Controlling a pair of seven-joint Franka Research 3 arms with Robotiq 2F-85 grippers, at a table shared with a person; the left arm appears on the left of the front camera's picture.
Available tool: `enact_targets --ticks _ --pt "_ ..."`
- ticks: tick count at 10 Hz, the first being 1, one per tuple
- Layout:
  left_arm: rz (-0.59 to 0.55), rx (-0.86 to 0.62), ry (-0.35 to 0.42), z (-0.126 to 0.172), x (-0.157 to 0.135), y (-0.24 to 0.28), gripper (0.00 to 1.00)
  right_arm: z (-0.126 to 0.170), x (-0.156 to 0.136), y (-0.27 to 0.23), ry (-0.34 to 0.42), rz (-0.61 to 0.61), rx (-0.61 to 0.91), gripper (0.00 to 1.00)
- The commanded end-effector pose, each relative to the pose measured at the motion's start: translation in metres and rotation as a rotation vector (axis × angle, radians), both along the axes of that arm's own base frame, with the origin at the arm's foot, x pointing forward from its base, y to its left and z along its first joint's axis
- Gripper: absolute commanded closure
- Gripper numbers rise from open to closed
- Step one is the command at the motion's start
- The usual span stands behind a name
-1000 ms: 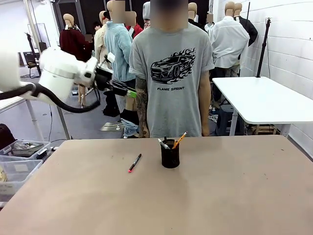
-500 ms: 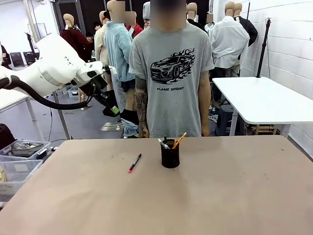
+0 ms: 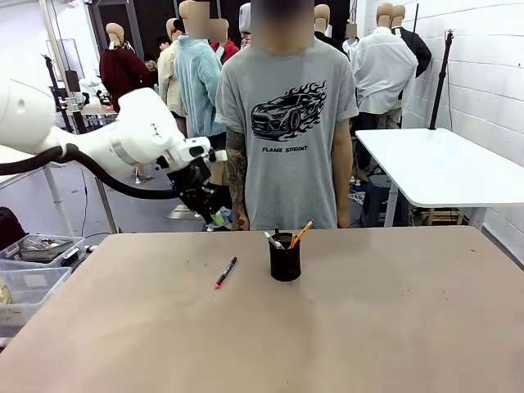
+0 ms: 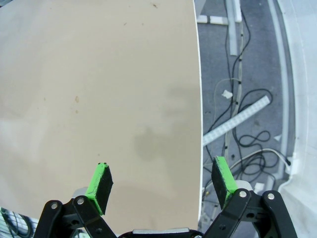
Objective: Place the pens into the pen holder.
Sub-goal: Pick up a writing instrument from the table and place it into the Pen holder.
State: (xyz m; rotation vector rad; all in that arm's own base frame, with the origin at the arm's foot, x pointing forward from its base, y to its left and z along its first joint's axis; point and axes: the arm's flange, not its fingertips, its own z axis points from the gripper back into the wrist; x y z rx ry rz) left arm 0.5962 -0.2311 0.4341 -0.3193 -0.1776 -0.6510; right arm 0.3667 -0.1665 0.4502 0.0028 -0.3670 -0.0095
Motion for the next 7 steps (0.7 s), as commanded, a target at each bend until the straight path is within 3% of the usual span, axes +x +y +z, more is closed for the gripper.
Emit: enact_targets --ticks 1,2,3,5,7 --pt "0.015 0.129 -0.001 -0.011 0.003 -0.022 0.56 -0.002 0.0 0.003 0.002 -0.018 -0.024 0.0" --pt "0.028 0.178 -0.005 -0.024 -0.001 -0.033 0.56 -0.002 0.0 0.003 0.002 -0.018 -0.024 0.0" --pt "0.007 0.176 0.054 -0.04 -0.001 -0.04 0.56 -0.002 0.0 0.003 0.002 -0.018 -0.024 0.0" --pt "0.039 0.166 0.0 -0.06 -0.012 -0.056 0.56 -0.002 0.0 0.003 0.002 -0.018 -0.024 0.0" --pt "0.007 0.166 0.036 -0.057 -0.011 -0.051 0.56 -0.002 0.0 0.003 0.002 -0.018 -0.024 0.0"
